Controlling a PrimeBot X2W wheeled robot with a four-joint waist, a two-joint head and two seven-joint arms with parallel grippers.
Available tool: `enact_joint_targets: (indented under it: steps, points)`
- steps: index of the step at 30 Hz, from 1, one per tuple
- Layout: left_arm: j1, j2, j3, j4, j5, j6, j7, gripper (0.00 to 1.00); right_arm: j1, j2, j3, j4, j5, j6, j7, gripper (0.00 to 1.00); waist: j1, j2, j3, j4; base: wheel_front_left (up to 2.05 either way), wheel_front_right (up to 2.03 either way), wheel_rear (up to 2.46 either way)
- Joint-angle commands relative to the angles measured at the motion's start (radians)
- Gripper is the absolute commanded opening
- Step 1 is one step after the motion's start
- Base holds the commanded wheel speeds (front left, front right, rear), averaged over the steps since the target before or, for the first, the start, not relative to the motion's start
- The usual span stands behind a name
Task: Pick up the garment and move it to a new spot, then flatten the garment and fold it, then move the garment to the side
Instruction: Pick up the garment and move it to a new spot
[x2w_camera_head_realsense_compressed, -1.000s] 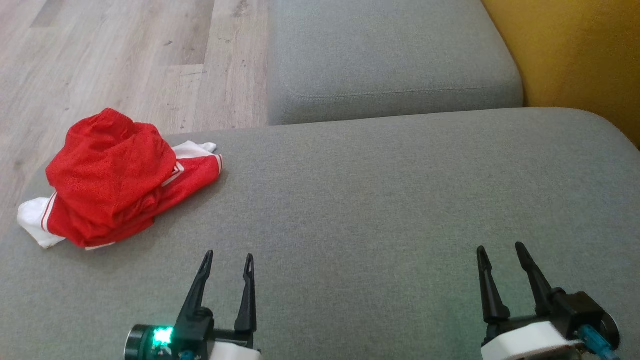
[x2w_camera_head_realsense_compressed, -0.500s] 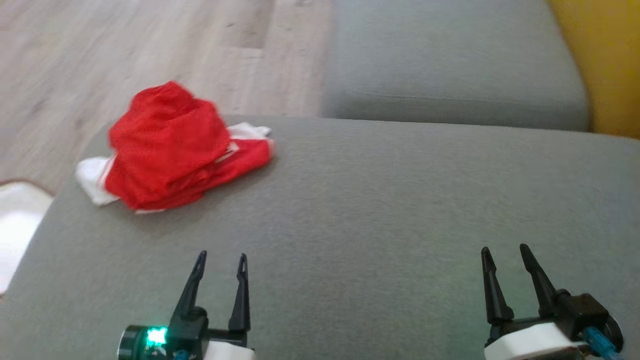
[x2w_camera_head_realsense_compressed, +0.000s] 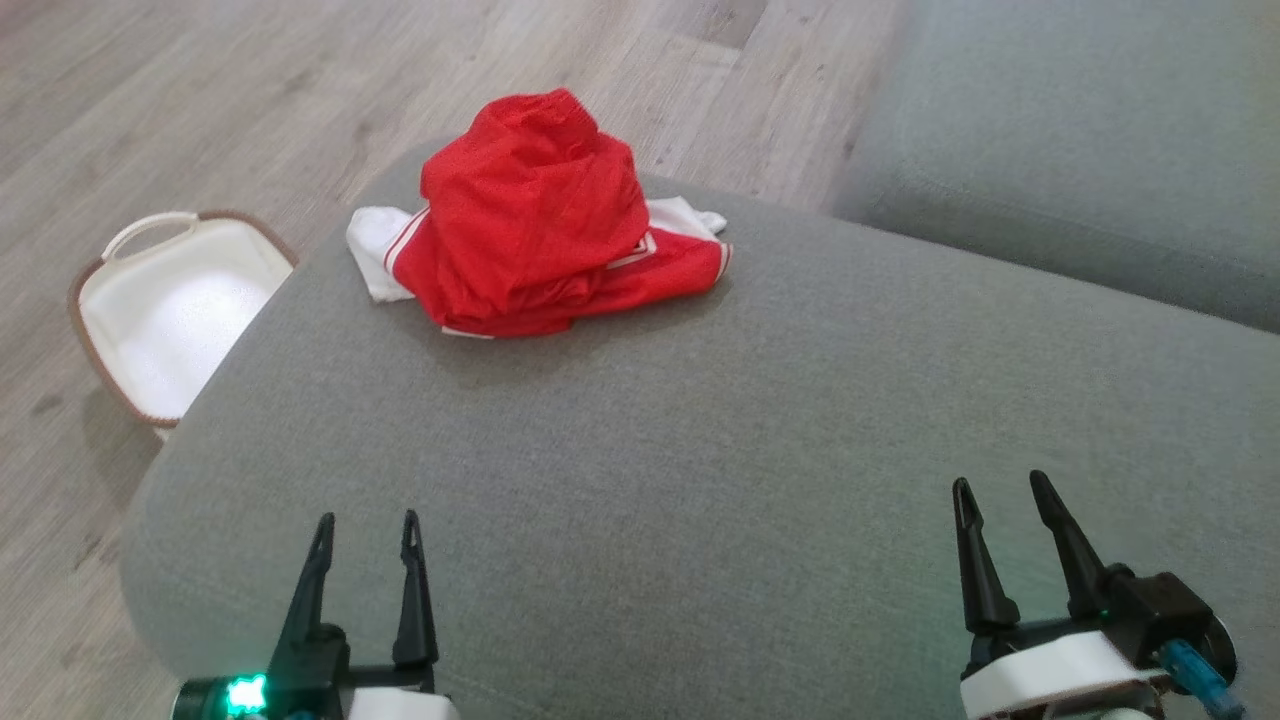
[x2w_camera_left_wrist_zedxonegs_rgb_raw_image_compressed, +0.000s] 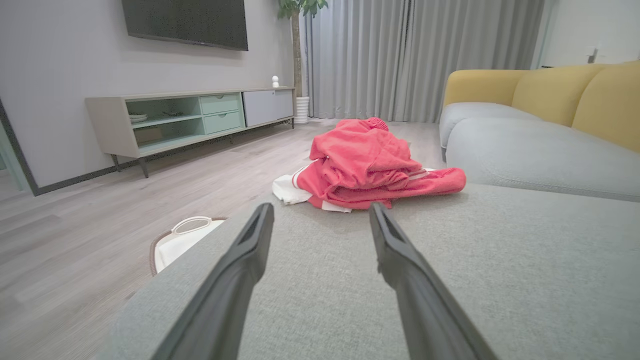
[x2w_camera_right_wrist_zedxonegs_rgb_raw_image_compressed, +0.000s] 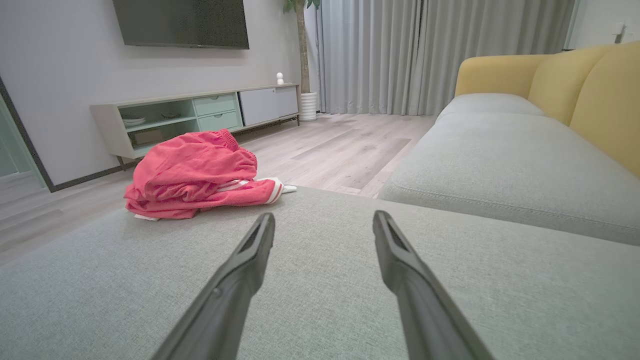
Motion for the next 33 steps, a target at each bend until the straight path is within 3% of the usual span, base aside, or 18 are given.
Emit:
enact_joint_targets:
  steps: [1,7,11,14,17,19,22,25,33]
  points:
    - [-0.038,0.0,0.038,-0.04,0.007,0.011,-0.009,1.0,-0.054,-0.011,0.019,-0.029,-0.005,0.008,-0.011,1.0,-0.0001,0.0,0.016,0.013,0.0,0.0,0.0]
    - [-0.087,0.019,0.065,-0.039,0.041,0.028,-0.009,1.0,-0.042,-0.011,0.032,-0.029,-0.044,0.008,-0.011,1.0,-0.0001,0.0,0.046,0.014,0.0,0.0,0.0]
    - [-0.202,0.073,0.065,-0.051,0.1,0.053,-0.009,1.0,-0.046,-0.032,0.033,-0.044,-0.065,0.008,-0.011,1.0,-0.0001,0.0,0.103,-0.012,0.0,0.0,0.0]
    - [-0.312,0.09,0.083,-0.066,0.086,0.06,-0.009,1.0,-0.069,-0.066,0.033,-0.071,-0.069,0.008,-0.011,1.0,-0.0001,0.0,0.182,-0.043,0.0,0.0,0.0]
    - [-0.394,0.084,0.103,-0.03,0.039,0.04,-0.009,1.0,-0.095,-0.091,0.033,-0.098,-0.075,0.008,-0.011,1.0,-0.0001,0.0,0.236,-0.065,0.0,0.0,0.0]
    - [-0.498,0.083,0.109,0.059,-0.013,-0.01,0.005,1.0,-0.118,-0.116,0.041,-0.121,-0.08,0.008,-0.011,1.0,-0.0001,0.0,0.281,-0.084,0.0,0.0,0.0]
    - [-0.687,0.094,0.099,0.171,-0.044,-0.067,0.081,1.0,-0.146,-0.149,0.051,-0.155,-0.082,0.008,-0.011,1.0,-0.0001,0.0,0.349,-0.107,0.0,0.0,0.0]
    - [-0.88,0.109,0.092,0.282,-0.049,-0.089,0.172,1.0,-0.174,-0.185,0.067,-0.187,-0.08,0.008,-0.011,1.0,-0.0001,0.0,0.419,-0.131,0.0,0.0,0.0]
    - [-1.236,0.159,0.113,0.606,-0.041,-0.025,0.482,1.0,-0.231,-0.264,0.113,-0.239,-0.064,0.008,-0.011,1.0,-0.0001,0.0,0.556,-0.212,0.0,0.0,0.0]
